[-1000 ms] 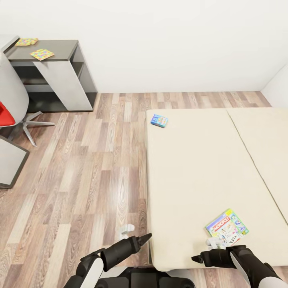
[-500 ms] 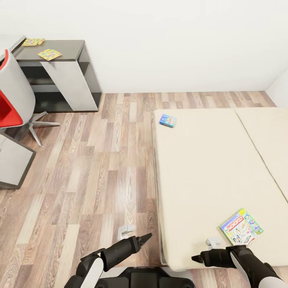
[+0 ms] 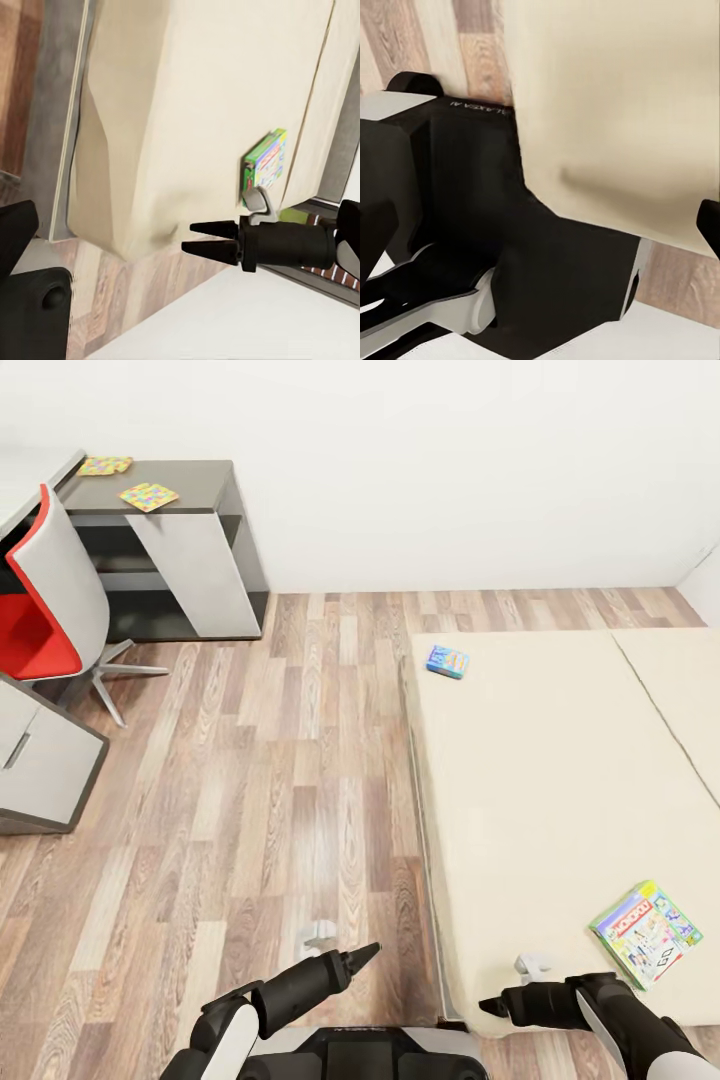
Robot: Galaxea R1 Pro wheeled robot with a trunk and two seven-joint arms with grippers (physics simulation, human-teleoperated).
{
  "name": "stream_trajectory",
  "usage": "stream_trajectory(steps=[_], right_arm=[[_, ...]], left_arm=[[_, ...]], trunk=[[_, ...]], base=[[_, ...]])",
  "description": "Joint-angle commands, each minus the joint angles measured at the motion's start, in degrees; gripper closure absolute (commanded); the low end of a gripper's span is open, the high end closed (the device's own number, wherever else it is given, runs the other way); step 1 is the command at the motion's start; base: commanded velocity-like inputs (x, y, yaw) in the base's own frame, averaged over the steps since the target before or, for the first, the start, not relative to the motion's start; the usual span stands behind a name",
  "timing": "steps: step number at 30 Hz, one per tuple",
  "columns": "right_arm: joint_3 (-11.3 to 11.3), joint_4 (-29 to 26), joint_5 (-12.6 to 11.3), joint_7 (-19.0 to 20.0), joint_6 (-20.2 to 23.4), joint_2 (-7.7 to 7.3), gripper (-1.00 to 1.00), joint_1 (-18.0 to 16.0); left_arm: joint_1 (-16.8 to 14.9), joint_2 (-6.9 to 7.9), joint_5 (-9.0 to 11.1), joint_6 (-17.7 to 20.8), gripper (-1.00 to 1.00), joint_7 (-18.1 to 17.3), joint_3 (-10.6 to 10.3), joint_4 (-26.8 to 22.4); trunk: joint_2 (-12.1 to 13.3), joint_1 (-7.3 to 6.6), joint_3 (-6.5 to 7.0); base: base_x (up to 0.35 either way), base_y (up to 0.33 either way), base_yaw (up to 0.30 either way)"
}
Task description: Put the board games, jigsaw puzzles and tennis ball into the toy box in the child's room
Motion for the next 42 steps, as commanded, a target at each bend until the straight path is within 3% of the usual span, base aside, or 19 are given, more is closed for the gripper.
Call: stream_trajectory(steps=[1, 25, 42], right_arm=[[0.2, -0.1, 0.1, 0.2, 0.3, -0.07, -1.0, 0.0], [0.1, -1.2, 0.0, 0.2, 0.0, -0.26, -1.0, 0.0], [-1.0, -13.3, -0.3, -0.2, 1.6, -1.15, -1.0, -0.1]], left_arm=[[0.0, -0.01, 0.4, 0.4, -1.0, 0.0, 0.0, 0.0], [0.0, 0.03, 0.5, 0.4, -1.0, 0.0, 0.0, 0.0], [-0.9, -0.04, 0.5, 0.9, -1.0, 0.8, 0.0, -0.6]], trunk=[[0.0, 0.01, -0.04], [0.0, 0.01, -0.04], [0.0, 0.01, -0.04]], base=[[0.0, 0.286, 0.0], [0.0, 0.281, 0.0], [0.0, 0.073, 0.0]])
